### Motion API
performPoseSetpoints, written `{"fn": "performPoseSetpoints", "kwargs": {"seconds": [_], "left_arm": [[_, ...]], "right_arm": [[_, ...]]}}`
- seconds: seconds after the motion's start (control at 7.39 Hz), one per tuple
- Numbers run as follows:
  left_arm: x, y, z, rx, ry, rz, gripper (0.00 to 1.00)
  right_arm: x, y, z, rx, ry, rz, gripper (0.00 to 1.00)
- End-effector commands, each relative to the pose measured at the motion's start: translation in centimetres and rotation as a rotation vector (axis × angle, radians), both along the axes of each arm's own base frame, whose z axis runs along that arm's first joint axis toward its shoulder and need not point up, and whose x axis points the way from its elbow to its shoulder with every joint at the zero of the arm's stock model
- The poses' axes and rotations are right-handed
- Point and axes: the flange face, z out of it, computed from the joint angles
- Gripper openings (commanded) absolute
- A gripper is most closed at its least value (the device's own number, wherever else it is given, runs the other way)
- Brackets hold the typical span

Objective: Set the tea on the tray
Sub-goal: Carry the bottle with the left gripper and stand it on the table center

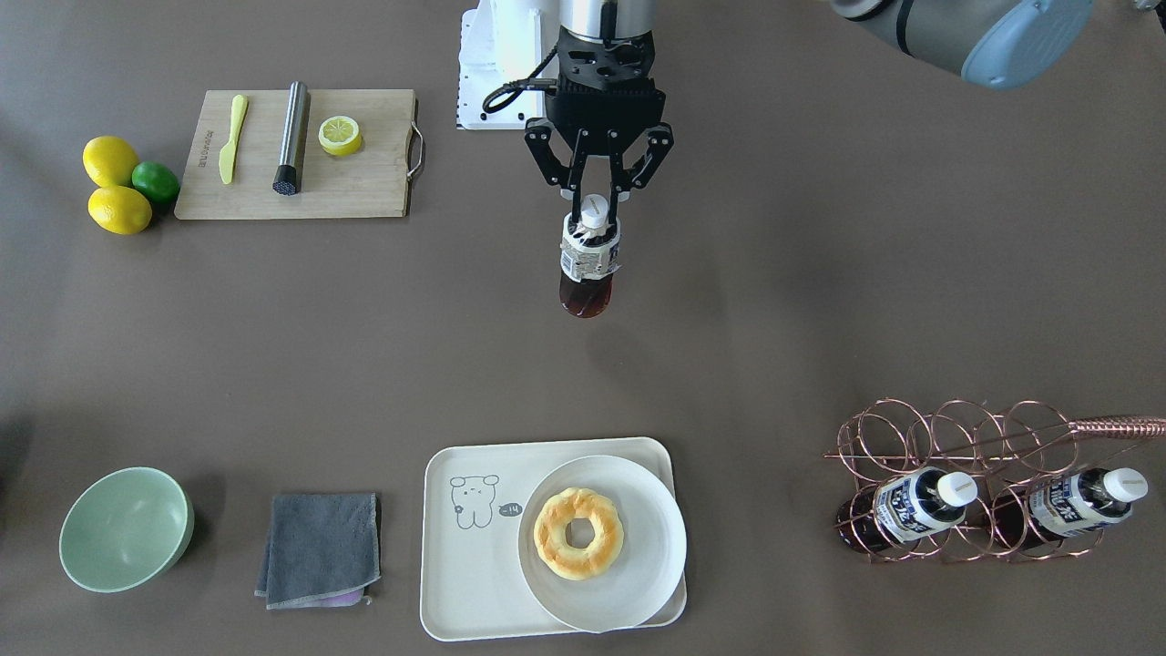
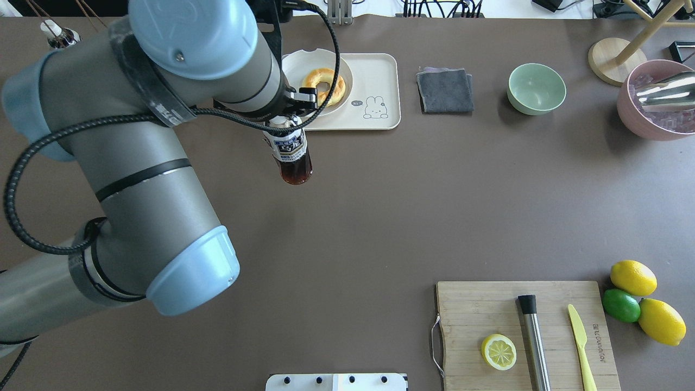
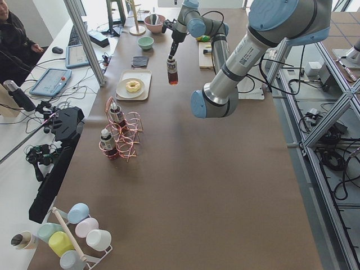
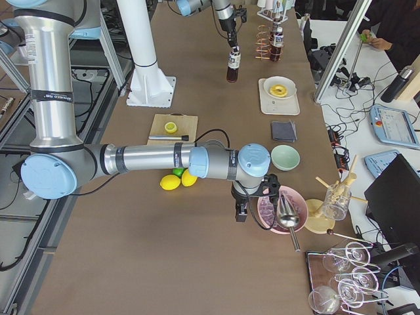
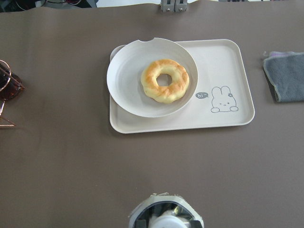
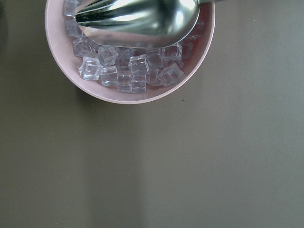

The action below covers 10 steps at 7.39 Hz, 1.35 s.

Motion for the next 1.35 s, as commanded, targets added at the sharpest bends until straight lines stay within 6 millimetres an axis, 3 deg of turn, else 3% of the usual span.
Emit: {"fn": "performPoseSetpoints", "kwargs": {"seconds": [0.0,0.27,0.54,0.81,0.95,1.08,1.22], "left_arm": [[5.8,4.8,-0.7,0.033,-0.002,0.029,0.0],[7.3,4.4,0.4,0.034,0.019,0.026,0.0],[8.0,4.1,2.9,0.041,0.032,0.026,0.0],[8.0,4.1,2.9,0.043,0.033,0.025,0.0],[7.9,4.1,2.8,0.045,0.034,0.025,0.24],[8.0,4.1,2.9,0.048,0.027,0.028,0.92],[7.5,4.0,2.6,0.053,0.036,0.028,0.97]], "right_arm": [[0.0,-0.1,-0.4,0.008,0.001,0.0,1.0],[0.0,-0.2,-0.6,0.013,0.001,0.0,1.0],[0.0,-0.2,-0.5,0.01,0.001,0.001,1.0],[0.0,-0.2,-0.7,0.013,0.001,0.001,1.0],[0.0,-0.3,-0.7,0.015,0.001,0.001,1.0],[0.0,-0.3,-0.7,0.012,0.0,0.001,1.0],[0.0,-0.2,-0.5,0.011,0.0,0.0,1.0]]}}
